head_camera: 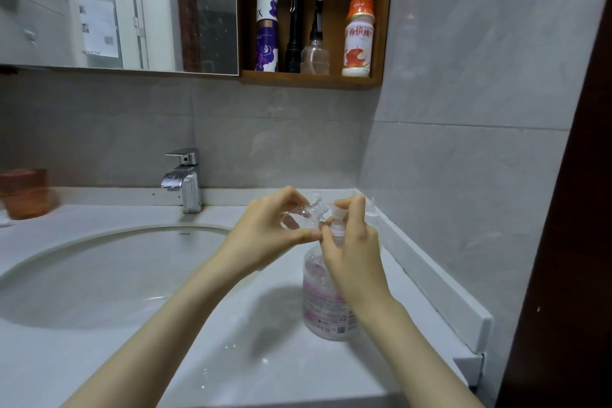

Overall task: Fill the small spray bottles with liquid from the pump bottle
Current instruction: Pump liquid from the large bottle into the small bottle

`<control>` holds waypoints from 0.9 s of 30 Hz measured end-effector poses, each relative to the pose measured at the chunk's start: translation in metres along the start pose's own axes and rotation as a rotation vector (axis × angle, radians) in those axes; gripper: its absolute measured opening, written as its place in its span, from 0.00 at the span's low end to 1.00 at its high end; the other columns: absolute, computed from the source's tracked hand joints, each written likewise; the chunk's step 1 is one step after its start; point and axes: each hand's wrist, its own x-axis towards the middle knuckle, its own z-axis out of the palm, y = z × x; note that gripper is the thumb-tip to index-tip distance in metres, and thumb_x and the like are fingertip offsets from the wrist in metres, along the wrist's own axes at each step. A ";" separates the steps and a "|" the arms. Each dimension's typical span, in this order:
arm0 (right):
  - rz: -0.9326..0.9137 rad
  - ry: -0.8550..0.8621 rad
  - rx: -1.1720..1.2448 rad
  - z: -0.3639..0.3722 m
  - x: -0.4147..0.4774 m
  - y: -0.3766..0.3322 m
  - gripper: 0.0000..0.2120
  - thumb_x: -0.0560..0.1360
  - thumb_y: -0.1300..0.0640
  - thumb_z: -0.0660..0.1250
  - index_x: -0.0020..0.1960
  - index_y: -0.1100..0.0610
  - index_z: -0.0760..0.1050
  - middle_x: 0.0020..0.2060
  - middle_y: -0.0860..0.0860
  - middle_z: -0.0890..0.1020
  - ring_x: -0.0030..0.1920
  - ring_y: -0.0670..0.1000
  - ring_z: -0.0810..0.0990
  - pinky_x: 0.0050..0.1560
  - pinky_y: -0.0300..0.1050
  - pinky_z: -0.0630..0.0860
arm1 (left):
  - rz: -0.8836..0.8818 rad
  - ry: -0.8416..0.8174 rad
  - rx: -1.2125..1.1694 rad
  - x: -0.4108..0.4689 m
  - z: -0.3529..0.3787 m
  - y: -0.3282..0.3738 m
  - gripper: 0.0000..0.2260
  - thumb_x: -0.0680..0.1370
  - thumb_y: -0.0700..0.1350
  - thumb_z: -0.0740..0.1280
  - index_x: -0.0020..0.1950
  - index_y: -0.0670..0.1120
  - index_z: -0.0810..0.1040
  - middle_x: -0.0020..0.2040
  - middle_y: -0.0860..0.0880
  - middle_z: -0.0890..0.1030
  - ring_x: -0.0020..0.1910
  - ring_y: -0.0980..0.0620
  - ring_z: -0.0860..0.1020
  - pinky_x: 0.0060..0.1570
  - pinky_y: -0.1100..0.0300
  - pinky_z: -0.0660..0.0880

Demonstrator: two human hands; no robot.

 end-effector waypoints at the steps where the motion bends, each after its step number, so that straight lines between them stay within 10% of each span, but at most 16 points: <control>1: 0.005 -0.002 -0.001 0.000 -0.001 -0.001 0.11 0.77 0.62 0.63 0.56 0.59 0.64 0.43 0.52 0.77 0.44 0.58 0.79 0.43 0.50 0.72 | -0.006 -0.006 0.002 0.000 0.000 0.001 0.17 0.65 0.47 0.78 0.47 0.46 0.76 0.44 0.57 0.80 0.39 0.55 0.80 0.39 0.65 0.74; 11: 0.111 -0.097 0.100 -0.013 -0.002 -0.005 0.18 0.73 0.62 0.64 0.57 0.48 0.62 0.41 0.48 0.79 0.44 0.52 0.78 0.45 0.46 0.73 | -0.095 -0.022 -0.112 -0.003 0.003 0.007 0.16 0.66 0.45 0.79 0.44 0.52 0.73 0.46 0.49 0.83 0.43 0.48 0.82 0.42 0.62 0.76; 16: 0.226 -0.049 0.317 -0.024 0.017 -0.009 0.05 0.70 0.51 0.57 0.44 0.49 0.71 0.41 0.52 0.81 0.45 0.54 0.80 0.48 0.52 0.76 | -0.132 -0.020 -0.174 -0.004 0.002 0.005 0.15 0.67 0.43 0.77 0.45 0.53 0.74 0.47 0.48 0.83 0.46 0.46 0.82 0.49 0.54 0.78; 19: 0.303 -0.048 0.339 -0.027 0.041 -0.013 0.12 0.75 0.58 0.57 0.34 0.54 0.72 0.35 0.52 0.79 0.46 0.60 0.80 0.48 0.56 0.76 | -0.157 -0.010 -0.212 -0.008 0.003 0.003 0.14 0.68 0.44 0.77 0.46 0.52 0.74 0.48 0.49 0.83 0.46 0.49 0.82 0.49 0.56 0.78; 24: 0.290 -0.127 0.300 -0.027 0.066 -0.019 0.13 0.76 0.64 0.56 0.34 0.57 0.71 0.33 0.55 0.81 0.35 0.51 0.80 0.33 0.34 0.72 | -0.221 -0.010 -0.364 -0.017 0.005 -0.001 0.13 0.70 0.42 0.75 0.51 0.46 0.76 0.49 0.50 0.84 0.46 0.54 0.82 0.48 0.61 0.78; 27: 0.292 -0.165 0.306 -0.023 0.076 -0.019 0.13 0.76 0.64 0.56 0.34 0.58 0.71 0.32 0.54 0.80 0.35 0.54 0.81 0.41 0.42 0.77 | -0.236 -0.013 -0.436 -0.021 0.007 0.000 0.11 0.72 0.41 0.73 0.52 0.46 0.75 0.49 0.51 0.84 0.46 0.58 0.82 0.46 0.66 0.77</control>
